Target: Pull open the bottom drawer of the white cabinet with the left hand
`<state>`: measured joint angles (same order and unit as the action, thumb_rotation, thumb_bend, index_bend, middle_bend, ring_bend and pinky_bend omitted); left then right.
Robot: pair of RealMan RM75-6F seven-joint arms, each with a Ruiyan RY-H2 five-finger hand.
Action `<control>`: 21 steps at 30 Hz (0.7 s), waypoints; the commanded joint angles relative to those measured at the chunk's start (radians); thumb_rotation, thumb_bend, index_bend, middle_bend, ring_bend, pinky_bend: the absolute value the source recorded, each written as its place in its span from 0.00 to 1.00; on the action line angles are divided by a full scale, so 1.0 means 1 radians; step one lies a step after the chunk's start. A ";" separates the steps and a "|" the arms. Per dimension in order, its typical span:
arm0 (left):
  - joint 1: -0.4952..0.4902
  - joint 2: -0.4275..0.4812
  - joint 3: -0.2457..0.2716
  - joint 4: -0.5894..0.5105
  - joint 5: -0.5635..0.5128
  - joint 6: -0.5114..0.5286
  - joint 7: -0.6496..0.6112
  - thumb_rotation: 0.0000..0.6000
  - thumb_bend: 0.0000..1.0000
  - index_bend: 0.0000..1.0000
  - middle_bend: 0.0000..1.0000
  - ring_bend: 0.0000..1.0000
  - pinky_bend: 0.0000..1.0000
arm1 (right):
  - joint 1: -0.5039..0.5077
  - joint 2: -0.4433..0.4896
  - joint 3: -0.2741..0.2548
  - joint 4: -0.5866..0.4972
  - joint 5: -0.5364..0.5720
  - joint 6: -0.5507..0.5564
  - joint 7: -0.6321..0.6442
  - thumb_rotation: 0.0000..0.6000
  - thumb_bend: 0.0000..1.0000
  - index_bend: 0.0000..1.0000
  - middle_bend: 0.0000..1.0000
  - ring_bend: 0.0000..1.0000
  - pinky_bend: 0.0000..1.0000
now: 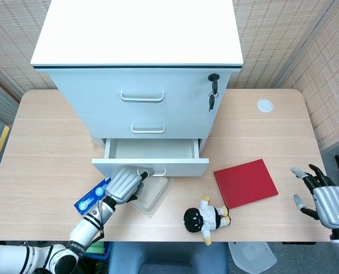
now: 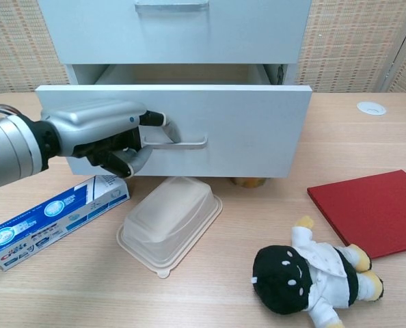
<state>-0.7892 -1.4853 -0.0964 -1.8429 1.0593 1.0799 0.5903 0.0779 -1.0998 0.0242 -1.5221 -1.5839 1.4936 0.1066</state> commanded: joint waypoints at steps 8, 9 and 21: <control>0.009 0.013 0.018 -0.043 0.015 0.014 0.026 1.00 0.66 0.24 0.93 1.00 1.00 | 0.001 -0.001 -0.001 -0.002 0.000 -0.002 -0.003 1.00 0.35 0.19 0.30 0.18 0.26; 0.010 0.014 0.021 -0.049 0.017 0.016 0.030 1.00 0.66 0.24 0.93 1.00 1.00 | 0.001 -0.001 -0.001 -0.002 0.000 -0.002 -0.003 1.00 0.35 0.19 0.30 0.18 0.26; 0.023 0.032 0.049 -0.097 0.040 0.023 0.055 1.00 0.66 0.24 0.93 1.00 1.00 | -0.002 0.000 -0.004 -0.005 0.002 -0.001 -0.007 1.00 0.35 0.19 0.30 0.18 0.26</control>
<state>-0.7674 -1.4545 -0.0495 -1.9380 1.0972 1.1024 0.6442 0.0758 -1.0995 0.0203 -1.5273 -1.5822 1.4924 0.0998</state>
